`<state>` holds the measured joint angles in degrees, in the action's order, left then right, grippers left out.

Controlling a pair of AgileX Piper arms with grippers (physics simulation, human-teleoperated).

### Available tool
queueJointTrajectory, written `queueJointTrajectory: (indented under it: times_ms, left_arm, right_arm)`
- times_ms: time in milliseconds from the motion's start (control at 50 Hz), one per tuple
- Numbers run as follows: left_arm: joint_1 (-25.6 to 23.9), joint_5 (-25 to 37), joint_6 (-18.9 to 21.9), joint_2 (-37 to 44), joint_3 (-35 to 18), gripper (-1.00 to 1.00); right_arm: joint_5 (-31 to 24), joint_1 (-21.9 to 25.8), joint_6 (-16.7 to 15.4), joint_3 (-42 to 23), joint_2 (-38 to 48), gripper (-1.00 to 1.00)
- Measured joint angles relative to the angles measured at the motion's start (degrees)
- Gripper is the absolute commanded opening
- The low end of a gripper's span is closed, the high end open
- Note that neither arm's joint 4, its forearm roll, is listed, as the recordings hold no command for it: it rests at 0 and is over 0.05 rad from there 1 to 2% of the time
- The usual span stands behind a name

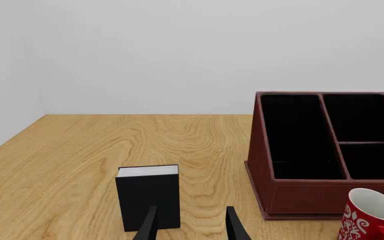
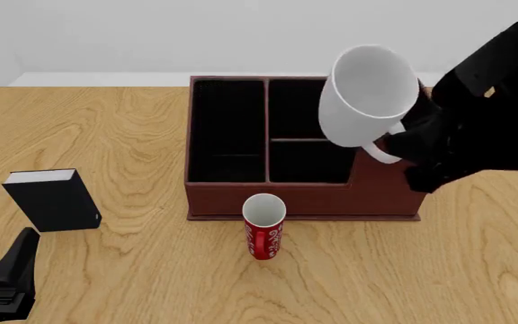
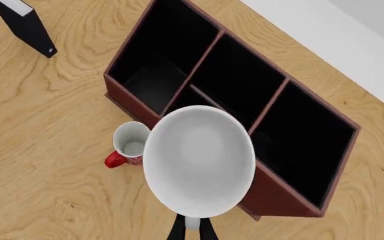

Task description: Pick up the white mug and place it to the right of the caddy.

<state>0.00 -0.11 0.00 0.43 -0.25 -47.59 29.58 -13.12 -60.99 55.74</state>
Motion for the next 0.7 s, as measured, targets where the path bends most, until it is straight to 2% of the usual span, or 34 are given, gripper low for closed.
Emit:
queueJointTrajectory:
  times_ms: [700]
  left_arm:
    - [0.0,0.0,0.0,0.0,0.0,1.0]
  right_arm:
    - [-6.42,-9.63,0.76,3.1,-11.6,-1.0]
